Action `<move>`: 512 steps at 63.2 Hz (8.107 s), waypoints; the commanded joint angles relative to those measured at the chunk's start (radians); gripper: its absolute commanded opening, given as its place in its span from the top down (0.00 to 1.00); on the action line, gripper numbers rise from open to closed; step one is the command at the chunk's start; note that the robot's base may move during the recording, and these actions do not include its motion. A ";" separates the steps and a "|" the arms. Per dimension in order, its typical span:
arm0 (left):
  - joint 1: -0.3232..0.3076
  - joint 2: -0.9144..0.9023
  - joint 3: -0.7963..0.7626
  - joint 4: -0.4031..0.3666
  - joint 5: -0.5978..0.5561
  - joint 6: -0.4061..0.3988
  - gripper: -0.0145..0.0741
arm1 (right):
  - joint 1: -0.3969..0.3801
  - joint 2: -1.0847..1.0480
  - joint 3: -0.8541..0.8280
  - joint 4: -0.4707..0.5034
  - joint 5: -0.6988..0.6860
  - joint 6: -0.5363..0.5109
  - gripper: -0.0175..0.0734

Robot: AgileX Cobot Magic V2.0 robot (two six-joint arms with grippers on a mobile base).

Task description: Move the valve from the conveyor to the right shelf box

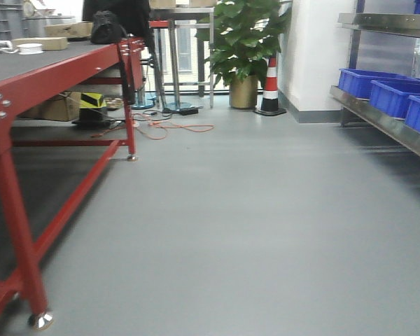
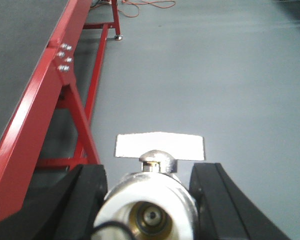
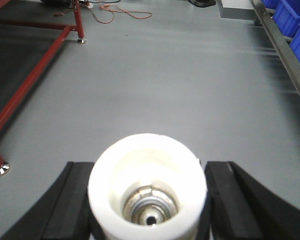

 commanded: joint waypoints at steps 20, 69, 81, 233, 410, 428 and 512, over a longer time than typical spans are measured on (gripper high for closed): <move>-0.007 -0.008 -0.007 -0.012 -0.051 -0.009 0.96 | 0.001 -0.009 -0.016 -0.007 -0.074 0.001 0.97; -0.007 -0.008 -0.007 -0.012 -0.051 -0.009 0.96 | 0.001 -0.009 -0.016 -0.007 -0.074 0.001 0.97; -0.007 -0.008 -0.007 -0.012 -0.051 -0.009 0.96 | 0.001 -0.009 -0.016 -0.007 -0.074 0.001 0.97; -0.007 -0.008 -0.007 -0.012 -0.051 -0.009 0.96 | 0.001 -0.009 -0.016 -0.007 -0.074 0.001 0.97; -0.007 -0.004 -0.015 -0.012 -0.091 -0.009 0.96 | 0.001 -0.009 -0.020 -0.004 -0.299 0.001 0.97; -0.047 0.166 -0.356 -0.018 0.011 0.000 0.96 | 0.050 0.093 -0.198 -0.002 -0.286 0.001 0.97; -0.514 0.955 -0.949 0.007 0.024 0.001 0.27 | 0.340 0.790 -0.627 0.014 -0.188 -0.010 0.27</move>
